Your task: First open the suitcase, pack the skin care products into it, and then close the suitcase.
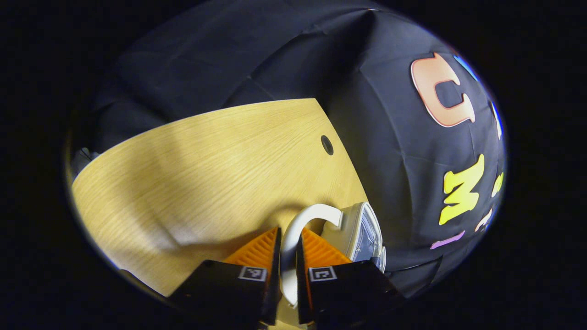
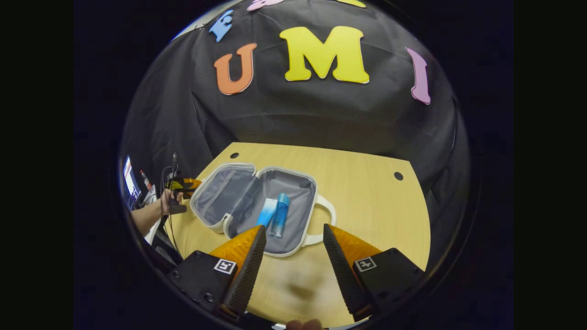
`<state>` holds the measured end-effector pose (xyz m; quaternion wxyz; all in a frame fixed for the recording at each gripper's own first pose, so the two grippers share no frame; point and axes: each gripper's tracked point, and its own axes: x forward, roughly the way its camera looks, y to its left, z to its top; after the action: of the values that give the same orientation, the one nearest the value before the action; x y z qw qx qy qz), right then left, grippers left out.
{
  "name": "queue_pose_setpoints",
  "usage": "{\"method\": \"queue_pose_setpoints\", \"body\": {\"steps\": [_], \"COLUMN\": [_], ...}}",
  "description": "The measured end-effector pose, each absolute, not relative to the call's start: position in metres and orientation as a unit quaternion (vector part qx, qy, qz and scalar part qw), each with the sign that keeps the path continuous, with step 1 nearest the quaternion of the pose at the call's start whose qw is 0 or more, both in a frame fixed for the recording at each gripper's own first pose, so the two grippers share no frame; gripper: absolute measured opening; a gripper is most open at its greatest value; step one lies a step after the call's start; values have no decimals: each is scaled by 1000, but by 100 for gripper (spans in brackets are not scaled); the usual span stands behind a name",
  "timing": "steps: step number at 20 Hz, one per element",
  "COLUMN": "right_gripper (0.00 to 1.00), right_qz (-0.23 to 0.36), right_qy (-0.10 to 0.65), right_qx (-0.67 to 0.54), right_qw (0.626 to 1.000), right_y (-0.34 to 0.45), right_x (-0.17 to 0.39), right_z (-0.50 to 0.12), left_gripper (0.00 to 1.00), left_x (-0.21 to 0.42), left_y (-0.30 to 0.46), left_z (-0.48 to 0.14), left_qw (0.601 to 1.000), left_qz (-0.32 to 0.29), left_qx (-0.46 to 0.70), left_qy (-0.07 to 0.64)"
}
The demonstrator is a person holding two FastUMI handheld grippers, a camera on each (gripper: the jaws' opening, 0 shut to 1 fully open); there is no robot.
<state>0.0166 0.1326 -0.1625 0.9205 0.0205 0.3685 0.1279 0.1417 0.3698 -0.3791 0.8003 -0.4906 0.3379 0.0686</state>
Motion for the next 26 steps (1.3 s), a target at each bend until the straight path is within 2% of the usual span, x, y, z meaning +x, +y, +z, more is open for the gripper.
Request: {"method": "queue_pose_setpoints", "body": {"steps": [1, 4, 9, 11, 15, 17, 20, 26], "right_gripper": [75, 75, 76, 73, 75, 75, 75, 75], "right_qz": [127, 125, 106, 98, 91, 87, 66, 11], "right_qy": [368, 359, 318, 312, 296, 285, 268, 280], "right_qx": [23, 39, 56, 64, 55, 46, 48, 52], "right_qw": [921, 924, 941, 943, 949, 953, 960, 959], "right_y": [132, 123, 91, 77, 37, 18, -18, -95], "right_x": [15, 13, 11, 8, -7, -11, -12, -31], "right_z": [-162, -157, -140, -138, -132, -129, -122, -132], "left_gripper": [17, 6, 4, 4, 4, 4, 5, 4], "left_x": [146, 148, 155, 153, 145, 140, 129, 125], "left_y": [368, 365, 334, 298, 198, 138, 58, -68], "left_z": [-374, -328, -207, -162, -90, -77, -79, -153], "left_qw": [802, 826, 878, 906, 950, 964, 968, 959], "left_qz": [63, 50, 21, 2, -24, -41, -65, -119], "left_qx": [-492, -469, -411, -360, -248, -192, -175, -132], "left_qy": [333, 309, 243, 223, 189, 180, 171, 220]}}
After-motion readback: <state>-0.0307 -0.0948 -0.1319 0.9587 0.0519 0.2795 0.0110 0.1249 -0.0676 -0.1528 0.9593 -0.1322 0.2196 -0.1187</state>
